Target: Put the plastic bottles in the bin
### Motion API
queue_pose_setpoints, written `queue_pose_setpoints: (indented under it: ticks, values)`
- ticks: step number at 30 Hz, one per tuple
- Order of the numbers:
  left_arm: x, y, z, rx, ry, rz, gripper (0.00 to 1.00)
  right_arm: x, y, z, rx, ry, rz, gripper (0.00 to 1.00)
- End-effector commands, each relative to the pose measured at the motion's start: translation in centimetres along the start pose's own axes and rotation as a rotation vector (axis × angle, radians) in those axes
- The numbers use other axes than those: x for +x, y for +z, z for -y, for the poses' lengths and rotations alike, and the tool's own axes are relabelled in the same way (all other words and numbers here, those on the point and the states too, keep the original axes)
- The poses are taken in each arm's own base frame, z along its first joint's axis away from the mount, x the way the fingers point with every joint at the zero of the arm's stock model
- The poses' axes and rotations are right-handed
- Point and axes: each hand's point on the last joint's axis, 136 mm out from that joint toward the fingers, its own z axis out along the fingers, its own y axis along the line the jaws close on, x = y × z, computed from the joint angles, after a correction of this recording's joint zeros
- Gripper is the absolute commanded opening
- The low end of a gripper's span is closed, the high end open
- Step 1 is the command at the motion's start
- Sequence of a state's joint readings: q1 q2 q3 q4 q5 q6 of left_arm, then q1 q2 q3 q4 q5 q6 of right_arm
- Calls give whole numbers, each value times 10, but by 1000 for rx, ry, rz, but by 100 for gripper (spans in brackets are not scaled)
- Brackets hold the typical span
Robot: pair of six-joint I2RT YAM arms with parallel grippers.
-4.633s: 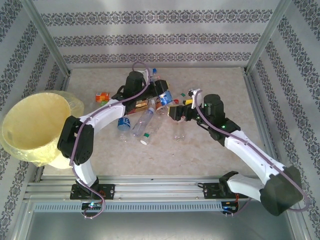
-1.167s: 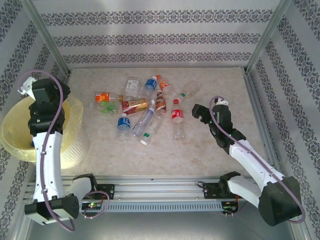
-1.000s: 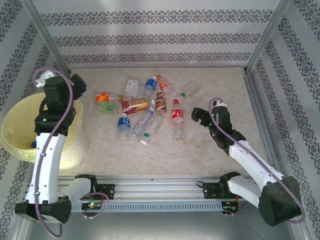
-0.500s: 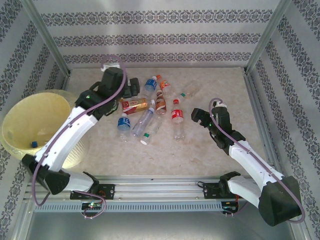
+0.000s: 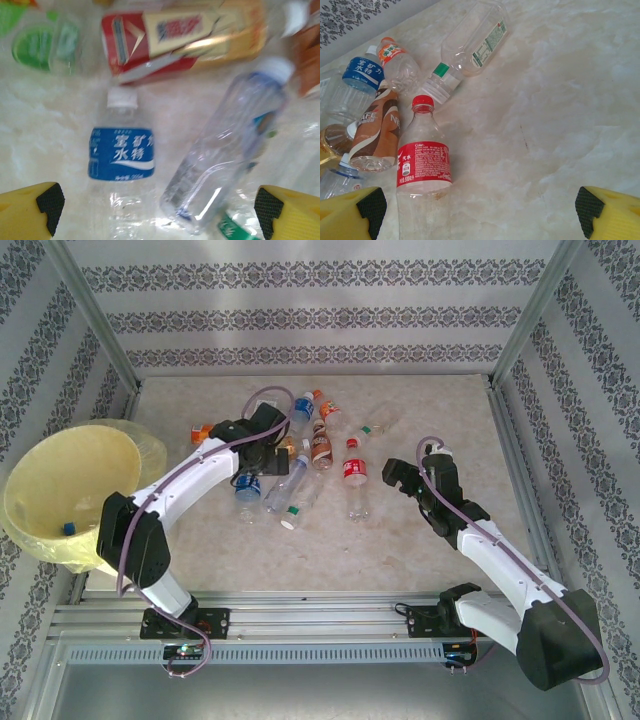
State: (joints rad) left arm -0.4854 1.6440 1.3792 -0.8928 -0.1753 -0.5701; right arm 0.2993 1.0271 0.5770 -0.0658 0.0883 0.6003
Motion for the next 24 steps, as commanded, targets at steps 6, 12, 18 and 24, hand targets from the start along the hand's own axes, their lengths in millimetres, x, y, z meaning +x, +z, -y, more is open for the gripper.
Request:
queue_pose_setpoints:
  ticks: [6,12,18,24]
  values:
    - [36,49,-22,33,-65,-162,96,1,-7,2,7,-1,22,98]
    - [36,70,-28,94,-121,-163,90,2,-8,2,7,1,19,98]
    - [39,91,-34,86,-125,-179,88,-1,-8,0,4,0,25,98]
    - [41,120,-34,64,-82,-177,81,1,-9,-34,-146,-99,-17,98]
